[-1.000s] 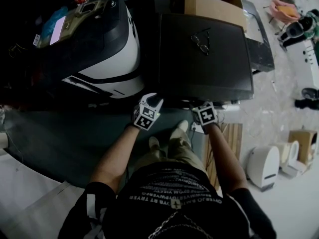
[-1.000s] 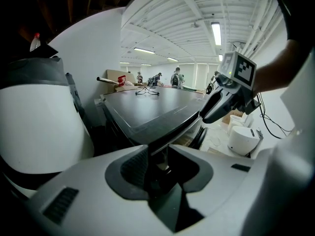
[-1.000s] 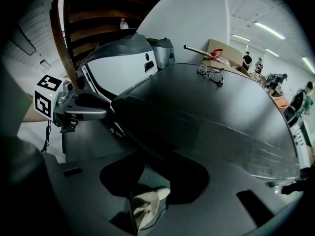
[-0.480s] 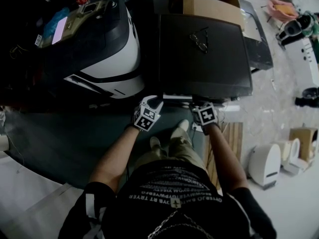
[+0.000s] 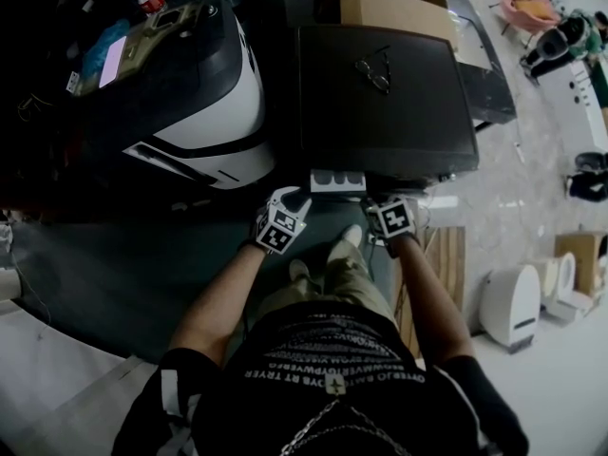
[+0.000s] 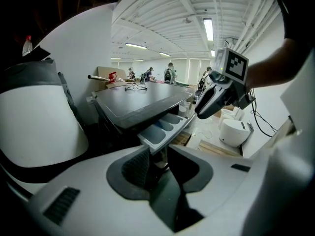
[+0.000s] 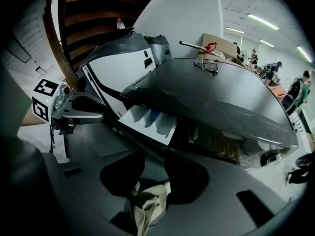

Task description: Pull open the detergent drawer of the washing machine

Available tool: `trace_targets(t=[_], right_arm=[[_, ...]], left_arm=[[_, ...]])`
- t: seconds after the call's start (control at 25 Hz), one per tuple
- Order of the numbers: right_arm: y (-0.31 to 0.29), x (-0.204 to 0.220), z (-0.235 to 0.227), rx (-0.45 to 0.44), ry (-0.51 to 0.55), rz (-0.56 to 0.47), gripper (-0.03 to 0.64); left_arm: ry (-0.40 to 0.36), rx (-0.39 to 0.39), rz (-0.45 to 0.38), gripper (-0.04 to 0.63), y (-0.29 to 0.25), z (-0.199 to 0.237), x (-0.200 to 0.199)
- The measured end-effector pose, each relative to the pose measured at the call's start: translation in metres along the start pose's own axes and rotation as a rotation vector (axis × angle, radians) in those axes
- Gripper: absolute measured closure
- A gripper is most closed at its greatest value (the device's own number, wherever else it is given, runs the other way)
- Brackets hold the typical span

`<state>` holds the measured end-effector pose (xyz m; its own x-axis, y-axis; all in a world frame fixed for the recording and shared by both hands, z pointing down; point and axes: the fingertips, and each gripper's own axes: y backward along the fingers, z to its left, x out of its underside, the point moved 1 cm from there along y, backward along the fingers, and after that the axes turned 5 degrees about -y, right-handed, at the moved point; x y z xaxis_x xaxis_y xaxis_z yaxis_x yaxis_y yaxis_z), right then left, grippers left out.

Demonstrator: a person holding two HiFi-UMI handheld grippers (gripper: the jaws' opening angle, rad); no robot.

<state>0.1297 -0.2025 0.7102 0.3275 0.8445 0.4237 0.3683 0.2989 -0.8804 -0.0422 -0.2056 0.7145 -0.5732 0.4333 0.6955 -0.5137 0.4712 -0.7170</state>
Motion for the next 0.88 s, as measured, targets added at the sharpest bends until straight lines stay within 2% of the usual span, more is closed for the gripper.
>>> trace_targets(t=[0.12, 0.28, 0.44, 0.88], right_arm=[[0.002, 0.004, 0.005, -0.01, -0.008, -0.007, 0.494], [0.004, 0.012, 0.008, -0.007, -0.011, -0.006, 0.494], [0.007, 0.023, 0.013, -0.014, -0.023, -0.003, 0.494], [0.017, 0.048, 0.024, -0.024, -0.034, -0.004, 0.494]], left_arm=[[0.004, 0.006, 0.0, 0.482, 0.004, -0.005, 0.001], [-0.009, 0.014, -0.048, 0.482, 0.009, -0.012, -0.011], [0.006, 0.025, 0.016, 0.482, 0.012, -0.022, 0.01], [-0.02, 0.056, 0.003, 0.482, 0.028, -0.047, 0.013]])
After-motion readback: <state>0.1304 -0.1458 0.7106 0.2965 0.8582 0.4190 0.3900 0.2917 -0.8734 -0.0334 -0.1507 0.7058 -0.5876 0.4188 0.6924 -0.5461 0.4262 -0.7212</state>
